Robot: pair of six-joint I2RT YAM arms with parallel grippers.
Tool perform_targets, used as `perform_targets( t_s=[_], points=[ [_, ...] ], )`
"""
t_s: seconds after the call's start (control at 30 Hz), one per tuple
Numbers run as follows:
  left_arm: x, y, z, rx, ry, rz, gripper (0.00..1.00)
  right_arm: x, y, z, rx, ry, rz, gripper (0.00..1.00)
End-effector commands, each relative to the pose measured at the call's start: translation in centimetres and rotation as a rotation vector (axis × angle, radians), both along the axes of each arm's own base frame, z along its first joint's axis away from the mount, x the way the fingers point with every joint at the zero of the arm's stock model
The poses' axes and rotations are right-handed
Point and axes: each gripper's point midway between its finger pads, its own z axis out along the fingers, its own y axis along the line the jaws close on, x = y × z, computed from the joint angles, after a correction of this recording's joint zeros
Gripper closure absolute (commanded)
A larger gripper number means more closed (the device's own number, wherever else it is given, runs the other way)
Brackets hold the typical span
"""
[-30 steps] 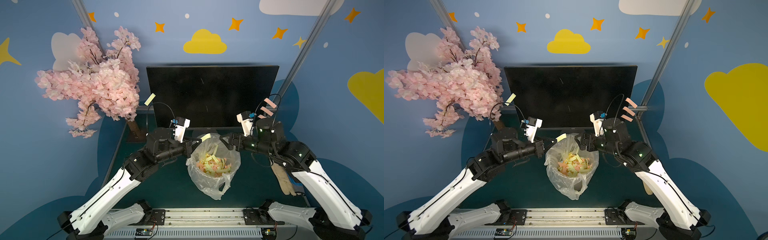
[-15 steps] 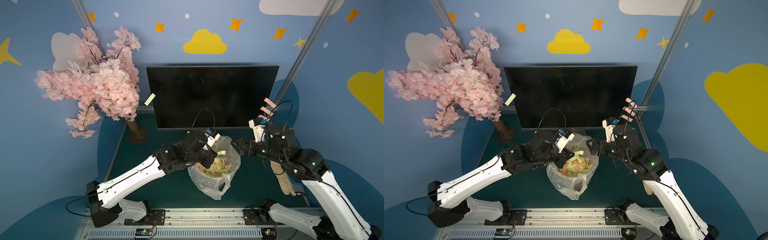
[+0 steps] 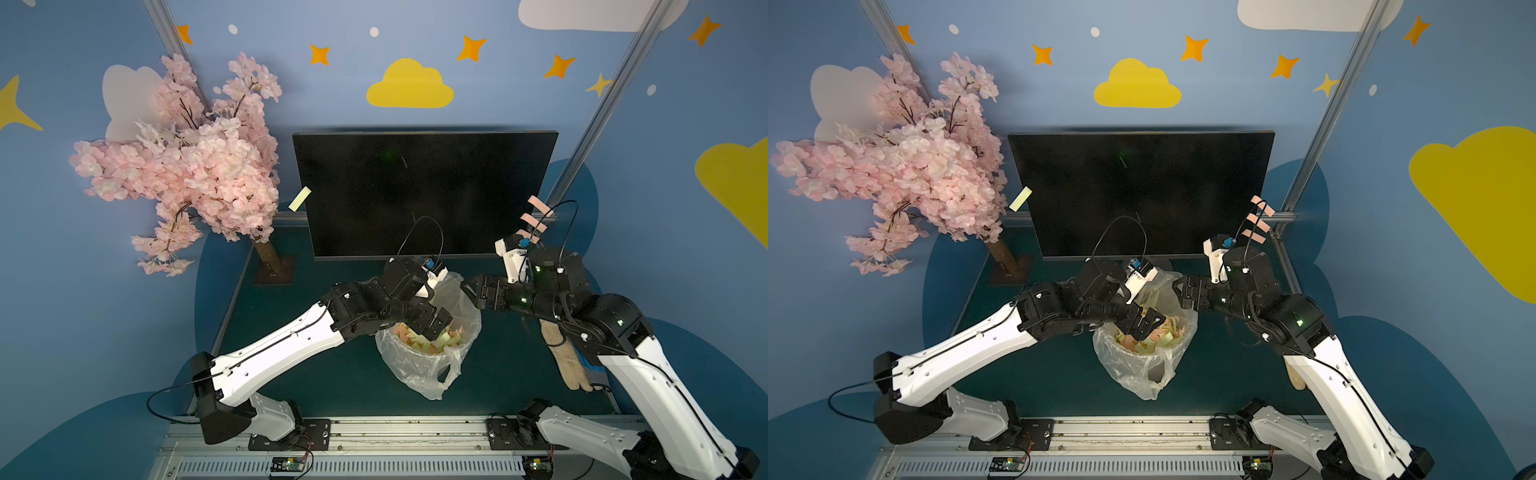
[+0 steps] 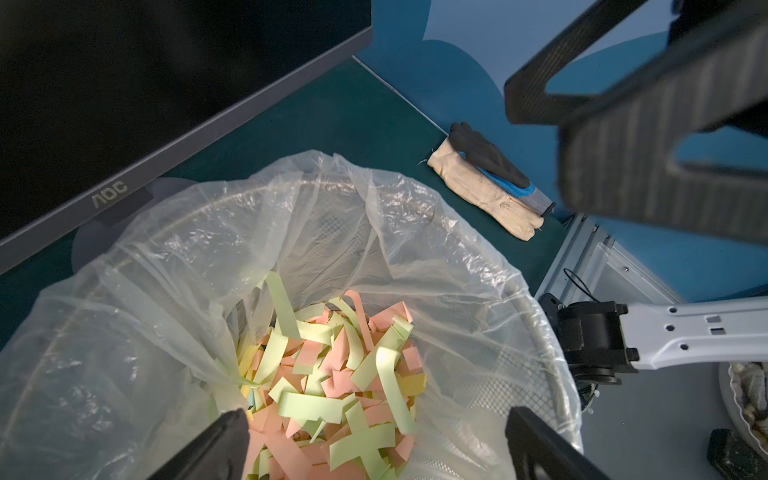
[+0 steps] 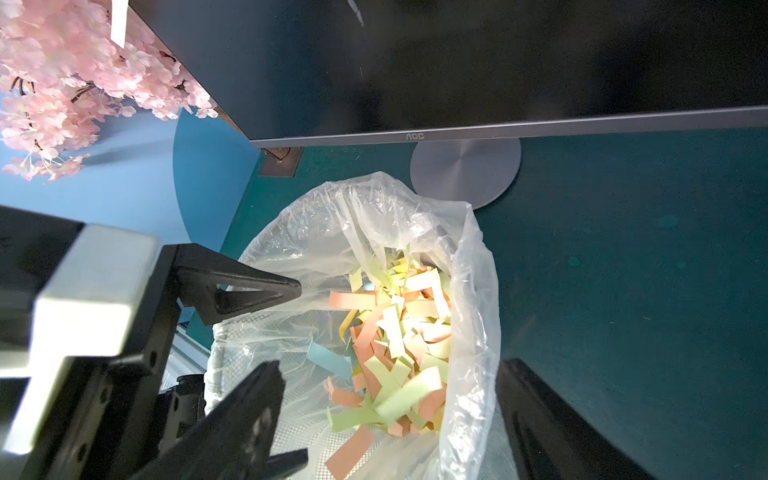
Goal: Remove the sticky note from the monitor
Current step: Place the sticky note in the trash bin, then tear off the sticky note from the monitor.
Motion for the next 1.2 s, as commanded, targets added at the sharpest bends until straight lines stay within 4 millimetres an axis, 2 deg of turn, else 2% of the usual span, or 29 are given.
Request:
perform_targets(
  t_s=[0.0, 0.1, 0.2, 0.37, 0.53, 0.8, 0.97, 1.17],
  points=[
    [0.2, 0.0, 0.7, 0.002, -0.021, 0.003, 0.0, 0.0, 0.0, -0.4, -0.013, 0.009, 0.01, 0.15],
    [0.5, 0.5, 0.9, 0.005, -0.018, 0.032, 0.0, 0.0, 0.0, -0.4, -0.012, 0.01, 0.009, 0.15],
    [1.0, 1.4, 1.9, -0.03, -0.027, 0.071, 0.0, 0.0, 0.0, -0.4, -0.008, 0.014, 0.009, 0.15],
    [2.5, 4.9, 4.0, -0.132, -0.039, 0.188, 0.0, 0.1, 0.3, -0.3, 0.006, 0.017, 0.018, 0.15],
    [3.9, 11.0, 5.3, -0.249, -0.062, 0.364, 0.0, 0.2, 0.7, 0.2, 0.029, 0.008, 0.026, 0.15],
    [5.4, 21.1, 4.9, -0.439, -0.07, 0.642, 0.0, 0.8, 2.8, 1.9, 0.105, -0.004, 0.085, 0.15],
    [6.5, 25.4, 4.4, -0.565, -0.04, 0.746, 0.0, 1.2, 4.7, 3.1, 0.156, -0.005, 0.128, 0.15],
    [8.2, 29.2, 4.2, -0.745, -0.02, 0.806, 0.0, 1.3, 7.8, 4.8, 0.178, -0.037, 0.195, 0.15]
  ],
)
